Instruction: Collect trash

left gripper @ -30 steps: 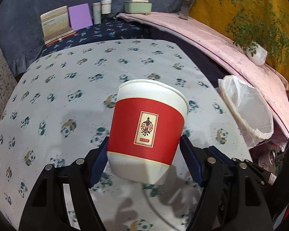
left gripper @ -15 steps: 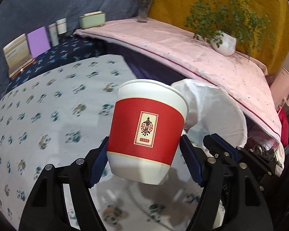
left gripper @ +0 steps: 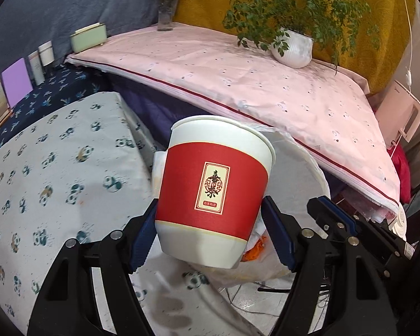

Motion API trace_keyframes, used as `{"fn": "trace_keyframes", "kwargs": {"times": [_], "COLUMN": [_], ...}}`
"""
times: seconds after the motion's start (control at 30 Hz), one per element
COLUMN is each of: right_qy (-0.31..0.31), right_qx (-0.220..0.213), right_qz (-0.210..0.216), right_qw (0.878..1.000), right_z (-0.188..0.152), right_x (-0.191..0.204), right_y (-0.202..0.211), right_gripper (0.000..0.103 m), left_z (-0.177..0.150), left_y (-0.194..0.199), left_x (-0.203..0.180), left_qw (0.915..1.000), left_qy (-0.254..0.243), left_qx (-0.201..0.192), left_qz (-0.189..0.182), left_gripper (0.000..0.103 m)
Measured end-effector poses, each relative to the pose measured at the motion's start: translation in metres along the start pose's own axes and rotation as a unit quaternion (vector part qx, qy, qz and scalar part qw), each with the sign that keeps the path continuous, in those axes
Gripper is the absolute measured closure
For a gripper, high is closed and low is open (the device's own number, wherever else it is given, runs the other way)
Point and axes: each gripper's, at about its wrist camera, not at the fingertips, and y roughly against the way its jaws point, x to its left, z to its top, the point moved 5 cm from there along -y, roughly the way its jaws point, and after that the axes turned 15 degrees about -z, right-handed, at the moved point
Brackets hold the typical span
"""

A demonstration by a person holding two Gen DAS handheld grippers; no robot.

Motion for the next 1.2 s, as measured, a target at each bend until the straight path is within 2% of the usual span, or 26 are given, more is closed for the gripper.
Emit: {"fn": "trace_keyframes", "kwargs": {"times": [0.2, 0.27, 0.37, 0.47, 0.53, 0.83, 1.2], "right_qy": [-0.016, -0.014, -0.010, -0.008, -0.007, 0.000, 0.025], "right_qx": [0.001, 0.001, 0.000, 0.001, -0.001, -0.004, -0.015], "right_qz": [-0.013, -0.012, -0.011, -0.008, -0.008, -0.001, -0.003], "right_qw": [1.000, 1.000, 1.000, 1.000, 1.000, 1.000, 1.000], "right_z": [0.005, 0.006, 0.007, 0.007, 0.007, 0.008, 0.003], "right_x": [-0.022, -0.022, -0.020, -0.018, -0.015, -0.003, 0.011], "right_y": [-0.010, -0.012, -0.015, -0.016, -0.017, -0.015, 0.001], "right_gripper": [0.095, 0.095, 0.092, 0.085, 0.076, 0.048, 0.030], "left_z": [0.003, 0.003, 0.003, 0.004, 0.004, 0.001, -0.010], "left_y": [-0.022, -0.025, -0.023, -0.022, -0.020, -0.004, 0.026], "left_x": [-0.005, -0.003, 0.001, 0.006, 0.010, 0.036, 0.058], "left_qw": [0.9998, 0.9997, 0.9997, 0.9996, 0.9996, 0.9981, 0.9962], "left_qy": [0.010, 0.016, 0.020, 0.025, 0.029, 0.053, 0.060], "left_qx": [0.015, 0.016, 0.011, 0.009, 0.006, -0.006, -0.021], "left_qz": [-0.013, -0.012, -0.006, -0.001, 0.005, 0.030, 0.060], "left_gripper": [0.032, 0.024, 0.018, 0.018, 0.017, 0.015, 0.015]}}
